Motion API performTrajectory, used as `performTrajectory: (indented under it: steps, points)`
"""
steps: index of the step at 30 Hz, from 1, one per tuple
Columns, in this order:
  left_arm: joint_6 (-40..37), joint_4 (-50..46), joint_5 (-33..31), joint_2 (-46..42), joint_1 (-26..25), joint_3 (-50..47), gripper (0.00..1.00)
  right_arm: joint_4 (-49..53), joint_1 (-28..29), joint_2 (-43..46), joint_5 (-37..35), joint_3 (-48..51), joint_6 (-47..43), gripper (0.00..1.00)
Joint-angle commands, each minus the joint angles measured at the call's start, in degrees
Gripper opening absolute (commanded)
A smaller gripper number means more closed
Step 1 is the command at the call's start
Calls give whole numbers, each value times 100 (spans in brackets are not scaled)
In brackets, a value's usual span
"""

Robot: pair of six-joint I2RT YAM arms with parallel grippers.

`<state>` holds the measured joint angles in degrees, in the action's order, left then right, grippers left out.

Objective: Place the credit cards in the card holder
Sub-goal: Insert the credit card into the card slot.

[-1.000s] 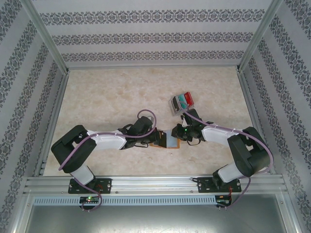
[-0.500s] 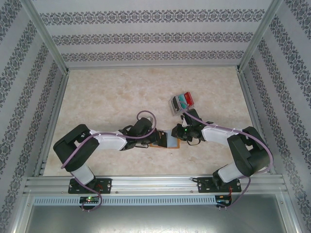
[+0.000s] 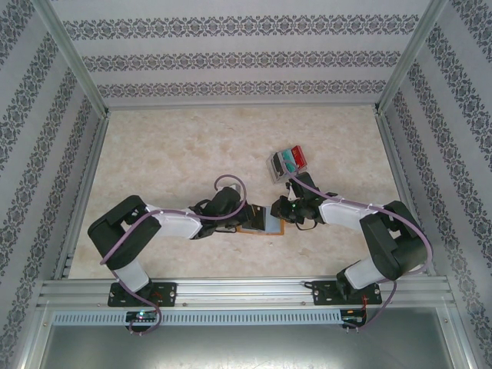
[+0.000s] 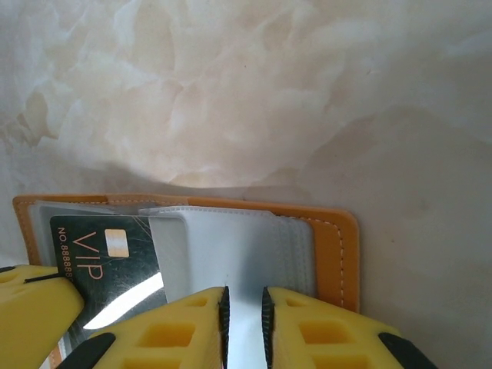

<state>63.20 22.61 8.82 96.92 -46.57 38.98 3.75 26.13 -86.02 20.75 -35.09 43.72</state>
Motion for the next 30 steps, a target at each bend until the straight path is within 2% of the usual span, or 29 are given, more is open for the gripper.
performTrajectory:
  steps: [1, 9, 17, 20, 23, 30]
  points:
    - [215, 321, -189, 90, -89, -93, 0, 365, 46, -65, -258, 99, 92, 21]
    - [-71, 263, 505, 377, -89, 134, 0, 412, 43, -23, -300, 90, 93, 23]
    - [-1, 115, 558, 441, -89, 218, 0, 401, 46, 17, -267, 55, 121, 25]
    - [-14, 1, 514, 434, -92, 304, 9, 450, 44, 167, -272, 46, 154, 26]
    - [-112, -257, 428, 327, -91, 351, 13, 642, 30, 452, -393, 11, 133, 29]
    - [-377, -785, 422, 107, -92, 457, 19, 1146, 6, 873, -710, -8, -74, 31]
